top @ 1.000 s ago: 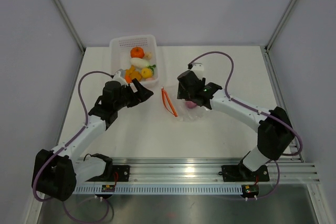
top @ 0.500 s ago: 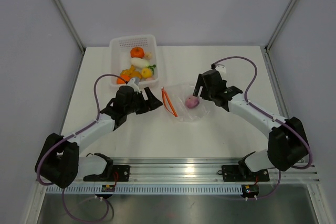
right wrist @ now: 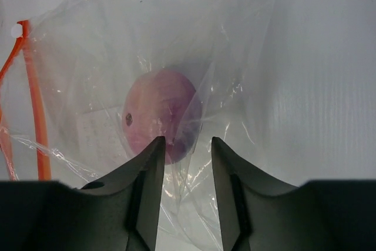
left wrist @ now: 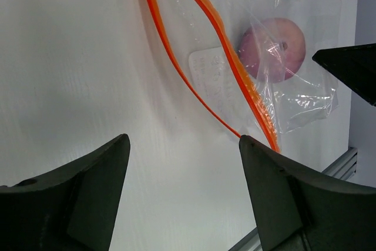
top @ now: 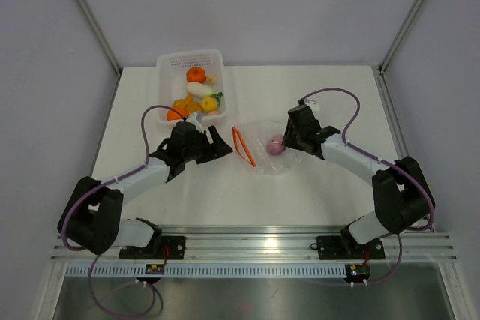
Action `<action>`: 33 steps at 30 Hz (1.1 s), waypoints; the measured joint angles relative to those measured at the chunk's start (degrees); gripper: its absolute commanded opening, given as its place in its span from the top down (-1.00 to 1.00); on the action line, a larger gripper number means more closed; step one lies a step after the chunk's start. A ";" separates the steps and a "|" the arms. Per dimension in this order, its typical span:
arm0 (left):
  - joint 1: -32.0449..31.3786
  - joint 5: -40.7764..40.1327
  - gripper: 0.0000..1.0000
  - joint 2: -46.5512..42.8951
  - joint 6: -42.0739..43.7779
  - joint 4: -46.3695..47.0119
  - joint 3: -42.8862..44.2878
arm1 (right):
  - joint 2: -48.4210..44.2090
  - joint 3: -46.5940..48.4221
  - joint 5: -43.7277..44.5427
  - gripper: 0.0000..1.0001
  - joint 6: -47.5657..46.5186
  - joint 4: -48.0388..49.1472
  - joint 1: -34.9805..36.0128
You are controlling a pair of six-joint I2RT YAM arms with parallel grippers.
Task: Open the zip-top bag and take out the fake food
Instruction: Pick up the fake vegetable from the zipper food storage bag.
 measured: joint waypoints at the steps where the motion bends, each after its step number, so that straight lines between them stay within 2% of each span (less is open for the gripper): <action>1: 0.00 0.00 -0.49 0.55 0.15 0.04 0.11 | 0.00 -0.17 0.00 0.21 0.07 0.20 0.00; 10: -0.66 0.09 -0.32 7.26 0.76 1.25 2.64 | 0.02 -0.94 -0.31 0.34 -0.02 1.62 -0.02; 16: -1.49 1.49 -0.23 13.81 1.73 1.95 7.17 | 0.31 -1.03 -0.37 0.36 -0.28 1.90 -0.04; 23: -2.80 1.55 -0.10 17.05 4.02 1.84 13.18 | 0.42 -1.03 -0.83 0.38 -0.96 2.45 -0.04; 27: -3.37 2.12 0.06 18.67 4.20 2.69 14.21 | 0.42 -1.11 -1.57 0.38 -1.11 3.02 -0.04; 31: -3.63 4.07 0.35 20.59 2.10 4.22 13.92 | 0.42 -1.25 -1.84 0.39 -1.11 3.06 -0.04; 33: -3.63 5.09 0.39 21.09 0.85 5.77 13.18 | 0.42 -1.36 -1.84 0.39 -1.11 3.17 -0.07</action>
